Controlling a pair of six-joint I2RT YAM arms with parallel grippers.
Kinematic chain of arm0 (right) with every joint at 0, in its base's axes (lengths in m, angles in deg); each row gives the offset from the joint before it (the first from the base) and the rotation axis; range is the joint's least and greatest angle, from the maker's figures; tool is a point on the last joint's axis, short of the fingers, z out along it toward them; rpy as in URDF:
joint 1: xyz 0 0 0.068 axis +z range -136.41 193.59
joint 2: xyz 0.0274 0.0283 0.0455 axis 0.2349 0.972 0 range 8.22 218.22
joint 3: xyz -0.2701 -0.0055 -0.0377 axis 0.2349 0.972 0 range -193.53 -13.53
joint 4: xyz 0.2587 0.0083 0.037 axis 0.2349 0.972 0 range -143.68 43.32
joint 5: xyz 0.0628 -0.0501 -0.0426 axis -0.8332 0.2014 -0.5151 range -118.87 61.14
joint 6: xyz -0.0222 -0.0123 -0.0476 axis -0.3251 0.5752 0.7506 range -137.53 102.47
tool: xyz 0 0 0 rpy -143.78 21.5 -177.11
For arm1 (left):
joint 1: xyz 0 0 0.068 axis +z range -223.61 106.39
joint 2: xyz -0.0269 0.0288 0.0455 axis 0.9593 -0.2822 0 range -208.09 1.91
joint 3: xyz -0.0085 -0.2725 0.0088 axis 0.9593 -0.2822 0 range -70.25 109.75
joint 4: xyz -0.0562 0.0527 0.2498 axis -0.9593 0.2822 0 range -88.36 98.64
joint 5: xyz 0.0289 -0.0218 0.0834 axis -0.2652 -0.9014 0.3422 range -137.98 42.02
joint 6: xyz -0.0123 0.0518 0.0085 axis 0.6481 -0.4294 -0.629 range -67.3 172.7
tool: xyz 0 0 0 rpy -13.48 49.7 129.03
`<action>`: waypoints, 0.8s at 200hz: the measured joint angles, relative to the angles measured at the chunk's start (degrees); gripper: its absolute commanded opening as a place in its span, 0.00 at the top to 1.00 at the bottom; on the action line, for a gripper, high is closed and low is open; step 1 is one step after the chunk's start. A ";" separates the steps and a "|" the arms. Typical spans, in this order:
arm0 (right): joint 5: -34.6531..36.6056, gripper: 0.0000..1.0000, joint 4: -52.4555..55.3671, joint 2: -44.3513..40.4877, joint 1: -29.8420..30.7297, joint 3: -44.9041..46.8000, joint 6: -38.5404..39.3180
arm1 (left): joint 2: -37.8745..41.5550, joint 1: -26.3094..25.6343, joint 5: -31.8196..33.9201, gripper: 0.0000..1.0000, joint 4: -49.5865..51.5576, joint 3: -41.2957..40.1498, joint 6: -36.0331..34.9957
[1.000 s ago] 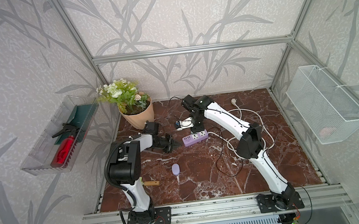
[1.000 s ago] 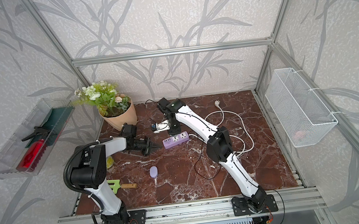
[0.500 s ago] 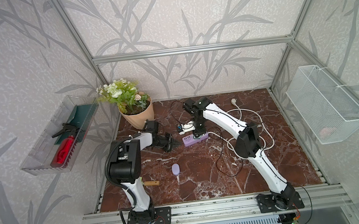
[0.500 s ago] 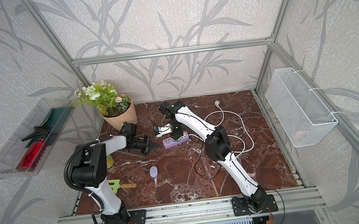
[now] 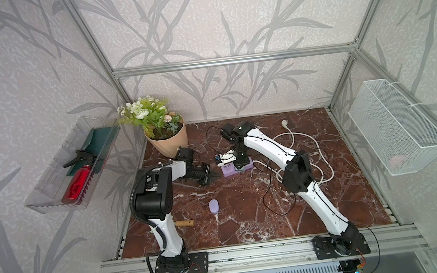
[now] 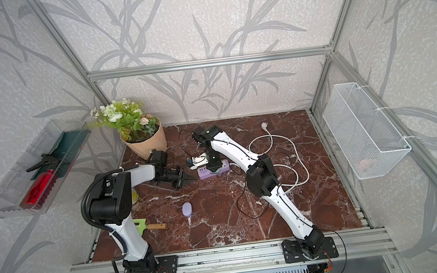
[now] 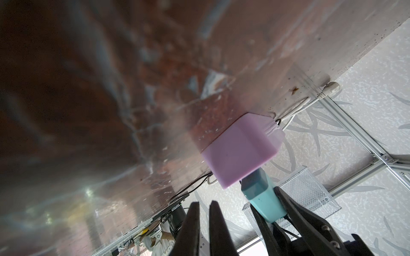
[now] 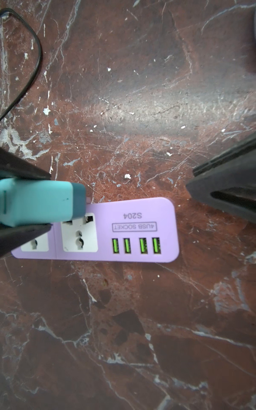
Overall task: Charge the bluetooth headset
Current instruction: Insert the plug into the socket.
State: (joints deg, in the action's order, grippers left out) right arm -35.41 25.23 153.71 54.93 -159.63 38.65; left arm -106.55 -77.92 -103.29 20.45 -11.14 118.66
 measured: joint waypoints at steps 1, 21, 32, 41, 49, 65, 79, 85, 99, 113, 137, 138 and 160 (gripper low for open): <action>0.00 1.00 0.00 -0.02 0.00 0.00 0.00 | 0.00 0.00 0.00 0.88 0.02 0.02 0.00; -0.37 1.00 0.02 -0.09 -0.22 -0.04 0.20 | -0.31 0.04 -0.20 0.88 -0.02 0.42 0.02; -0.46 1.00 0.02 -0.09 -0.33 -0.11 0.28 | -0.46 0.09 -0.24 0.88 -0.04 0.55 0.00; -0.44 1.00 0.15 -0.09 -0.44 -0.22 0.31 | -0.48 0.11 -0.31 0.88 -0.07 0.57 0.00; -0.46 1.00 0.28 -0.09 -0.48 -0.39 0.31 | -0.50 0.13 -0.31 0.88 -0.04 0.61 0.00; -0.87 1.00 0.72 -0.11 -0.50 -0.85 0.28 | -0.79 0.15 -0.33 0.87 -0.07 0.90 0.00; -1.81 1.00 1.18 -0.24 -0.55 -1.18 0.28 | -1.11 0.15 -0.35 0.87 -0.07 1.31 -0.02; -2.19 1.00 1.36 -0.46 -0.55 -1.25 0.31 | -1.25 0.15 -0.37 0.88 -0.07 1.53 0.00; -2.91 1.00 1.68 -1.18 -0.59 -1.27 0.33 | -1.51 0.15 -0.39 0.88 -0.20 1.81 -0.02; -3.13 1.00 1.95 -1.99 -0.59 -1.29 0.44 | -1.55 0.15 -0.39 0.87 -0.37 1.81 -0.02; -2.82 1.00 1.95 -2.49 -0.59 -1.60 0.52 | -1.55 0.15 -0.39 0.88 -0.39 1.81 -0.02; -2.80 1.00 1.95 -2.49 -0.59 -1.60 0.52 | -1.55 0.15 -0.39 0.88 -0.39 1.81 -0.02; -2.21 1.00 2.03 -2.05 -0.66 -2.27 0.70 | -1.62 0.15 -0.48 0.88 -0.37 1.84 -0.11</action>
State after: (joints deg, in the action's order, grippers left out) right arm -37.62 27.27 151.65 54.27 -161.91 39.35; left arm -108.17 -77.77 -103.77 20.08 -9.31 118.55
